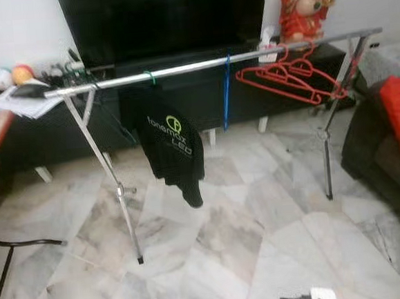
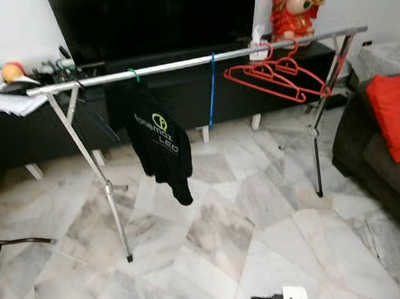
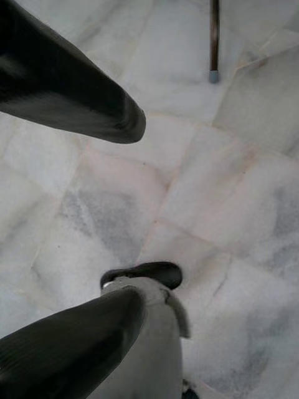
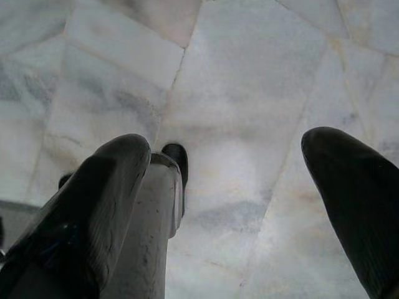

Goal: Hang hanger

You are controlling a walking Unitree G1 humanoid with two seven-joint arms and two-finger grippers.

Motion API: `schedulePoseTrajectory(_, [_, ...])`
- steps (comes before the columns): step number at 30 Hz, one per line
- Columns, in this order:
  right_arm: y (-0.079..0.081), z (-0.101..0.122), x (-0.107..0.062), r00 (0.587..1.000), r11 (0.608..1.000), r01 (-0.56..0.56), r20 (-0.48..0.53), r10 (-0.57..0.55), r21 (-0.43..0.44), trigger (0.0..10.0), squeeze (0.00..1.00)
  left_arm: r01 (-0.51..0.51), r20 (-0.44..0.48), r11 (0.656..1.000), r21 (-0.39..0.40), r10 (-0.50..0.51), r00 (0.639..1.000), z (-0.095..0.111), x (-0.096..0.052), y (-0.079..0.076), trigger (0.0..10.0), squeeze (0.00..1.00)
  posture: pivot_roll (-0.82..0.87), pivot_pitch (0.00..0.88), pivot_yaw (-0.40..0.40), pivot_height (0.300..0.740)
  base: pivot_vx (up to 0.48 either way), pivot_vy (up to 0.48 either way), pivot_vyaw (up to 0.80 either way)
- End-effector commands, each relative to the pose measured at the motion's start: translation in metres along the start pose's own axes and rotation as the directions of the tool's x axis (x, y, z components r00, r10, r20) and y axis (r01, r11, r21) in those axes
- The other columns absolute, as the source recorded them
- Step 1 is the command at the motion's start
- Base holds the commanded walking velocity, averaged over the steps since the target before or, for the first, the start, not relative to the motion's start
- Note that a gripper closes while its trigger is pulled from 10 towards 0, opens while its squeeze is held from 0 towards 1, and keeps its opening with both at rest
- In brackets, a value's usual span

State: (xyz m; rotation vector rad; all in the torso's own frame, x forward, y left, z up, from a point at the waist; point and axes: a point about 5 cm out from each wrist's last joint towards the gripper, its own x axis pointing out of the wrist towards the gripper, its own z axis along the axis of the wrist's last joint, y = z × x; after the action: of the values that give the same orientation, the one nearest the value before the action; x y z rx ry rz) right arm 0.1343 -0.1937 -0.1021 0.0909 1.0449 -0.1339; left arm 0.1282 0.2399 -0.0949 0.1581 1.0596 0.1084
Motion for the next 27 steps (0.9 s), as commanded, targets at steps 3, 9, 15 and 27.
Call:
schedulePoseTrajectory(3, [0.0032,-0.0014,0.0002,1.000,1.000,-0.011,-0.009,0.011,-0.014,10.0,0.00,0.002,-0.029,1.000,0.007,-0.001,1.000,-0.0090,-0.0017,0.0002,10.0,0.00,-0.06,0.000,-0.030,0.740,-0.311,0.000,0.00])
schedulePoseTrajectory(9, [0.0027,0.0003,0.0007,1.000,1.000,-0.014,-0.010,0.014,-0.005,10.0,0.00,0.002,-0.031,1.000,0.010,-0.002,1.000,-0.0090,-0.0017,0.0003,10.0,0.00,-0.07,0.000,-0.029,0.740,-0.311,0.000,0.00])
schedulePoseTrajectory(15, [0.0047,-0.0016,0.0005,1.000,1.000,-0.020,-0.015,0.020,-0.005,10.0,0.00,0.003,-0.031,1.000,0.010,-0.002,1.000,-0.0092,-0.0017,0.0004,10.0,0.00,-0.06,0.000,-0.028,0.740,-0.293,0.000,0.00])
schedulePoseTrajectory(27, [0.0065,-0.0050,0.0001,1.000,1.000,-0.016,-0.022,0.016,0.021,10.0,0.00,0.004,-0.032,1.000,0.021,-0.003,0.999,-0.0094,-0.0018,0.0009,10.0,0.00,-0.06,0.000,-0.026,0.740,0.000,0.000,0.00])
